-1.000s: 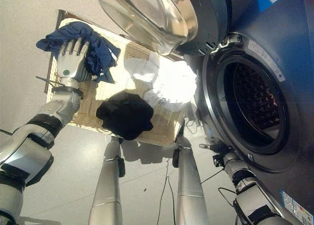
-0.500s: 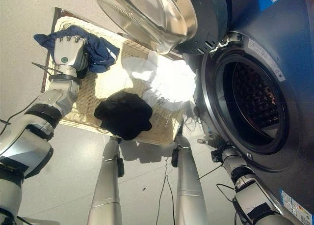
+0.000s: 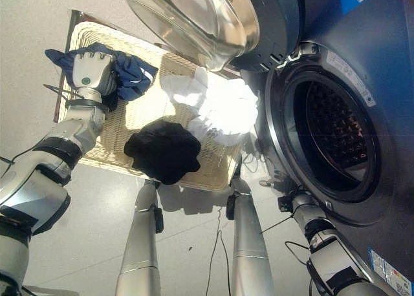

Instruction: Put the clothes into the washing machine.

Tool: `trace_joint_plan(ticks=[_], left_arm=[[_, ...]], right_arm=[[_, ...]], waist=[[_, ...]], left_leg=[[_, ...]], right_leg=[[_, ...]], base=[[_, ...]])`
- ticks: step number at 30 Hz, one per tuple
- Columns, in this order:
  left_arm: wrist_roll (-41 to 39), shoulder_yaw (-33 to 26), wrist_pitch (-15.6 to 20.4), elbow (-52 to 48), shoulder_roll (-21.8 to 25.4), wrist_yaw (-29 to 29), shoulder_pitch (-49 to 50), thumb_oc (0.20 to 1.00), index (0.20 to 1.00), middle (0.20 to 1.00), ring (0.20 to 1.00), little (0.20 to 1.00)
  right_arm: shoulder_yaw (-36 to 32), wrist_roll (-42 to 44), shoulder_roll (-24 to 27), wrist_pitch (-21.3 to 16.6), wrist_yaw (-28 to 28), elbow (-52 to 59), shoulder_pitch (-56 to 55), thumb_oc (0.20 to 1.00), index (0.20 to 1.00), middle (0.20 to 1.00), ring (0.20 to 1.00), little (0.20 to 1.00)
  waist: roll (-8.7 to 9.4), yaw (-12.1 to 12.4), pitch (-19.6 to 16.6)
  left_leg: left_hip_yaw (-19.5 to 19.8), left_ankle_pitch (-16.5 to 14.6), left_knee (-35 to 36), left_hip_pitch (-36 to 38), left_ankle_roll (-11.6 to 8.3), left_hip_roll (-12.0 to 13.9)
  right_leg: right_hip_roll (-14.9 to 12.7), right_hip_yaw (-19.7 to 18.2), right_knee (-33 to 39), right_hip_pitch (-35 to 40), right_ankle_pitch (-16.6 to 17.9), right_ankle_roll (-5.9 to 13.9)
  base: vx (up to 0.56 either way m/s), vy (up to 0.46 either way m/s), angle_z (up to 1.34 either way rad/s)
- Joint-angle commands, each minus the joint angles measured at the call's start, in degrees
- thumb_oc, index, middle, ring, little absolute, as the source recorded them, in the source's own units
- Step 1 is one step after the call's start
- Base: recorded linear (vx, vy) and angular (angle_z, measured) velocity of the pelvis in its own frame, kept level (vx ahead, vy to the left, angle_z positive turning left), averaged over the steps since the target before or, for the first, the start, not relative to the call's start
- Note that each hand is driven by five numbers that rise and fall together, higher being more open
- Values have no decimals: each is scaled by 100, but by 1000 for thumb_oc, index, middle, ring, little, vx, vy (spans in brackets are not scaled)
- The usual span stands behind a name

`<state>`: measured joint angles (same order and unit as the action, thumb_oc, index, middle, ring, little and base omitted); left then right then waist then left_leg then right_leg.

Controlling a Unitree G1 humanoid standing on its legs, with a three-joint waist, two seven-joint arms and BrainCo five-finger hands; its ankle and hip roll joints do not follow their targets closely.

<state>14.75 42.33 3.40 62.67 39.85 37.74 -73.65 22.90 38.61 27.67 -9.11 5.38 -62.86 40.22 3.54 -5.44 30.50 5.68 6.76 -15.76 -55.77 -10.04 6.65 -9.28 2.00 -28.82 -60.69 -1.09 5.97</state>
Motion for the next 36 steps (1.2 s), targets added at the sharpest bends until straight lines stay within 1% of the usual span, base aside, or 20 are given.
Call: trace_joint_plan(ticks=[1, 2, 4, 5, 6, 7, 9, 11, 12, 14, 16, 19, 20, 21, 23, 24, 26, 29, 32, 36], left_arm=[[-1020, -760, 804, -235, -87, 107, 488, 200, 200, 200, 200, 200], [-1227, -964, 935, -440, -132, 56, 640, 200, 200, 200, 200, 200], [-1414, -1175, 1161, -646, -202, -15, 821, 200, 200, 200, 200, 200], [-1816, -1519, 1504, -1128, -347, -168, 1225, 200, 200, 200, 200, 200], [-2057, -1675, 1784, -1359, -421, -290, 1427, 200, 200, 200, 200, 200], [-2232, -1839, 1976, -1643, -480, -482, 1627, 200, 200, 200, 200, 200], [-2524, -1980, 2350, -2104, -625, -686, 1965, 200, 200, 200, 200, 200], [-2719, -2150, 2605, -2508, -759, -941, 2223, 200, 200, 200, 200, 200], [-2807, -2212, 2674, -2645, -829, -1064, 2300, 200, 200, 200, 200, 200], [-3095, -2410, 3005, -3072, -1072, -1540, 2579, 200, 200, 200, 200, 200], [-3206, -2459, 3096, -3202, -1139, -1676, 2659, 200, 200, 200, 200, 200], [-3420, -2519, 3250, -3638, -1233, -2064, 2848, 200, 200, 200, 200, 200], [-3485, -2528, 3335, -3922, -1283, -2266, 2976, 200, 200, 200, 200, 200], [-3495, -2528, 3334, -4021, -1278, -2306, 3001, 200, 200, 200, 200, 200], [-3446, -2527, 3418, -4509, -1325, -2611, 3168, 200, 200, 200, 200, 200], [-3421, -2533, 3412, -4576, -1334, -2633, 3195, 200, 200, 200, 200, 200], [-3179, -2515, 3408, -5005, -1385, -2752, 3342, 200, 200, 200, 200, 200], [-3035, -2492, 3439, -5168, -1409, -2793, 3387, 200, 200, 200, 200, 200], [-2882, -2437, 3440, -5518, -1440, -2886, 3432, 200, 200, 200, 200, 200], [-2586, -2399, 3450, -5827, -1505, -2914, 3447, 200, 200, 200, 200, 200]], right_arm=[[-227, 611, -2, -589, -130, 594, -373, 1000, 1000, 1000, 1000, 1000], [-302, 678, -25, -584, -171, 793, -397, 1000, 1000, 1000, 1000, 1000], [-363, 791, -59, -645, -199, 995, -436, 1000, 1000, 1000, 1000, 1000], [-495, 967, -132, -677, -275, 1485, -535, 1000, 1000, 1000, 1000, 1000], [-548, 1076, -177, -674, -313, 1755, -589, 1000, 1000, 1000, 1000, 1000], [-614, 1294, -198, -632, -290, 2052, -664, 1000, 1000, 1000, 1000, 1000], [-696, 1500, -305, -680, -248, 2537, -840, 1000, 1000, 1000, 1000, 1000], [-780, 1645, -402, -683, -198, 2987, -1007, 1000, 1000, 1000, 1000, 1000], [-827, 1641, -447, -666, -158, 3106, -1048, 1000, 1000, 1000, 1000, 1000], [-950, 1655, -555, -590, 18, 3547, -1156, 1000, 1000, 1000, 1000, 1000], [-955, 1638, -582, -548, 16, 3701, -1181, 1000, 1000, 1000, 1000, 1000], [-946, 1622, -620, -398, 146, 4133, -1240, 1000, 1000, 1000, 1000, 1000], [-914, 1609, -640, -318, 231, 4409, -1309, 1000, 1000, 1000, 1000, 1000], [-902, 1598, -643, -286, 242, 4508, -1327, 1000, 1000, 1000, 1000, 1000], [-810, 1512, -698, -48, 391, 4988, -1415, 1000, 1000, 1000, 1000, 1000], [-794, 1466, -705, -23, 414, 5039, -1429, 1000, 1000, 1000, 1000, 1000], [-685, 1379, -768, 175, 494, 5481, -1480, 1000, 1000, 1000, 1000, 1000], [-615, 1299, -787, 200, 613, 5634, -1484, 1000, 1000, 1000, 1000, 1000], [-479, 1209, -842, 351, 620, 5980, -1393, 1000, 1000, 1000, 1000, 1000], [-348, 986, -853, 310, 533, 6263, -1196, 1000, 1000, 1000, 1000, 1000]], waist=[[165, 111, -70], [166, 126, -70], [164, 149, -70], [144, 188, -70], [137, 201, -70], [131, 223, -70], [101, 253, -70], [81, 273, -70], [73, 280, -70], [37, 315, -70], [31, 327, -70], [10, 352, -70], [-3, 363, -70], [-6, 365, -70], [-22, 381, -70], [-23, 384, -70], [-47, 405, -70], [-62, 414, -70], [-105, 441, -70], [-162, 486, -70]], left_leg=[[-104, -207, -545, -161, 618, -573], [-94, -209, -524, -144, 612, -581], [-86, -207, -506, -140, 607, -592], [-60, -210, -501, -152, 593, -610], [-51, -216, -492, -147, 592, -613], [-46, -222, -481, -143, 591, -613], [-38, -215, -444, -130, 598, -635], [-29, -227, -427, -131, 603, -649], [-27, -231, -419, -120, 611, -661], [-29, -239, -389, -101, 633, -680], [-27, -236, -380, -98, 637, -686], [-23, -220, -363, -94, 646, -698], [-18, -201, -340, -82, 652, -711], [-20, -200, -329, -73, 654, -710], [-24, -182, -287, -43, 670, -728], [-24, -180, -286, -39, 672, -730], [-32, -149, -259, -17, 678, -737], [-40, -138, -251, -4, 686, -745], [-55, -110, -245, -16, 691, -754], [-58, -81, -224, 1, 688, -767]], right_leg=[[428, 92, 1024, 156, 1165, 69], [431, 103, 1038, 173, 1156, 71], [430, 118, 1046, 179, 1150, 76], [426, 139, 1031, 170, 1134, 79], [426, 146, 1018, 168, 1127, 82], [422, 157, 1004, 165, 1109, 81], [416, 165, 985, 162, 1092, 79], [406, 170, 958, 147, 1072, 84], [406, 170, 952, 150, 1070, 87], [377, 188, 943, 157, 1050, 100], [368, 198, 941, 159, 1046, 102], [343, 226, 943, 165, 1046, 108], [328, 232, 955, 175, 1055, 113], [322, 234, 962, 183, 1053, 113], [304, 242, 988, 198, 1063, 112], [301, 244, 989, 201, 1062, 111], [275, 256, 988, 212, 1055, 105], [261, 257, 994, 225, 1050, 99], [245, 251, 986, 208, 1037, 83], [222, 269, 998, 234, 1020, 67]], base=[[0, -40, 0], [-1, -33, 0], [-3, -15, 1], [-6, -33, 2], [-3, -31, 1], [0, 0, 0], [0, 0, 0], [0, 0, 0], [0, 0, 0], [0, 0, 0], [0, 0, 0], [0, 0, 0], [0, 0, 0], [0, 0, 0], [0, 0, 0], [0, 0, 0], [0, 0, 0], [2, 5, -1], [3, 9, -2], [0, 5, 1]])
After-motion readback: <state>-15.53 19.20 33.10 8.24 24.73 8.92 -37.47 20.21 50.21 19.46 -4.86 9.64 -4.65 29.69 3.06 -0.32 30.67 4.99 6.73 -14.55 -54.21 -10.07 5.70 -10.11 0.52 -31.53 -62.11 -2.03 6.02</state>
